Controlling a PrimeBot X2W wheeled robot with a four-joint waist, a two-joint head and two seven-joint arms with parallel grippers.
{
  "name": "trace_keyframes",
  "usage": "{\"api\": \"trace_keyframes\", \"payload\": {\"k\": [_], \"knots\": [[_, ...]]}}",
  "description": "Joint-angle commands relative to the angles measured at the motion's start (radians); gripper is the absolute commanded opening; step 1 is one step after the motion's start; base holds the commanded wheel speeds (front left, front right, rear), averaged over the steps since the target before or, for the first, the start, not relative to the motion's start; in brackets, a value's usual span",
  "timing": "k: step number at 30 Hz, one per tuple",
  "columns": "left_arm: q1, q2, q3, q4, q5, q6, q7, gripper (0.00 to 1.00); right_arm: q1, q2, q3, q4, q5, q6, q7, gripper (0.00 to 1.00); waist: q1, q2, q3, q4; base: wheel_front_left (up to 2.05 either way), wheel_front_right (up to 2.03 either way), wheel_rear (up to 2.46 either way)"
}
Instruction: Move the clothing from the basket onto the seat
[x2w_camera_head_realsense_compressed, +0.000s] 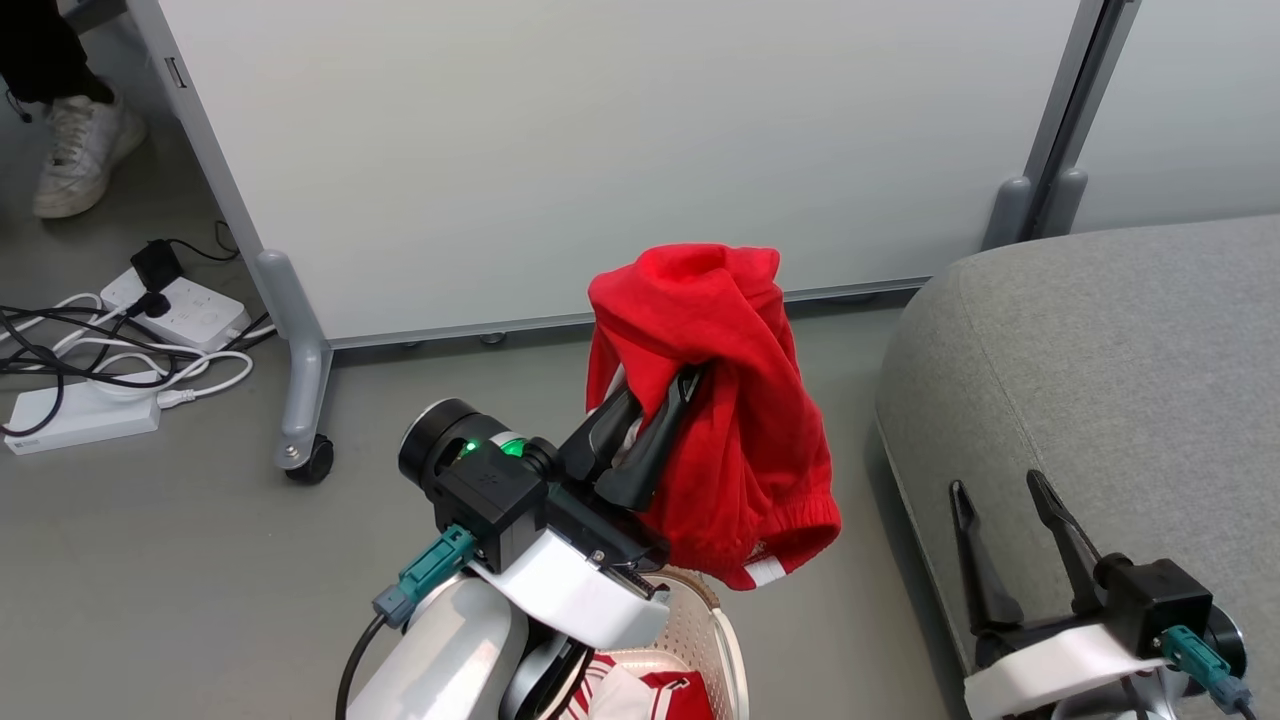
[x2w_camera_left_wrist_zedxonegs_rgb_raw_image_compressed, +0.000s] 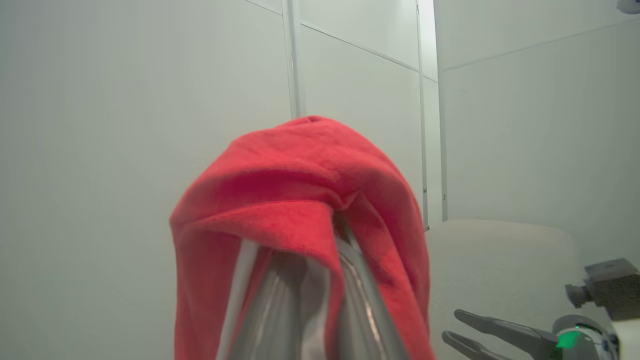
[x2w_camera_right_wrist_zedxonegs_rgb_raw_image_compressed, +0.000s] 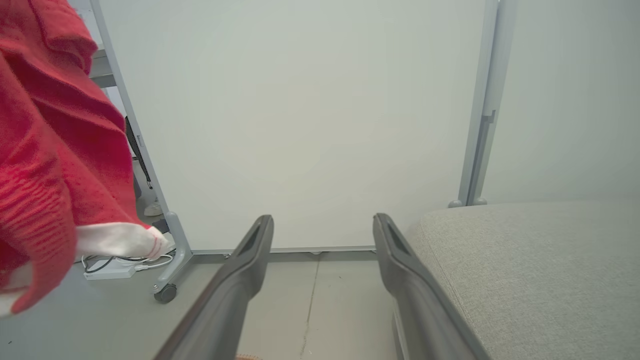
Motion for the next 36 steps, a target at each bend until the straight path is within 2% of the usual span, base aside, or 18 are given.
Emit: {"api": "trace_keyframes", "payload": {"k": [1, 3, 9, 16, 29, 36], "knots": [[-0.016, 0.003, 0.007, -0.001, -0.007, 0.004, 0.000, 0.00, -0.006, -0.012, 0.021, -0.023, 0.015, 0.000, -0.004, 1.00, 0.0000, 0.0000, 0.002, -0.001, 0.00, 0.00, 0.00], [-0.017, 0.003, 0.008, -0.001, -0.012, 0.004, 0.000, 0.00, -0.014, -0.035, 0.091, -0.075, 0.049, 0.000, -0.004, 1.00, 0.0000, 0.0000, 0.004, -0.003, 0.00, 0.00, 0.00], [-0.022, 0.003, 0.008, 0.014, -0.011, -0.001, 0.000, 0.00, -0.042, -0.194, 0.326, -0.233, 0.101, 0.000, -0.004, 1.00, 0.0000, 0.0000, 0.009, -0.012, 0.00, 0.00, 0.00], [-0.024, 0.003, -0.003, 0.020, -0.005, -0.006, 0.000, 0.00, -0.098, -0.314, 0.475, -0.320, 0.145, 0.000, -0.004, 1.00, 0.0000, 0.0000, 0.013, -0.012, 0.00, 0.00, 0.00], [-0.026, 0.003, -0.086, 0.027, 0.003, -0.023, 0.000, 0.00, -0.182, -0.376, 0.540, -0.298, 0.185, 0.000, -0.004, 1.00, 0.0000, 0.0000, 0.016, 0.008, 0.00, 0.00, 0.00], [-0.030, 0.003, -0.142, 0.025, -0.007, -0.027, 0.000, 0.00, -0.229, -0.401, 0.625, -0.253, 0.219, 0.000, -0.004, 1.00, 0.0000, 0.0000, 0.017, 0.016, 0.00, 0.00, 0.00]]}}
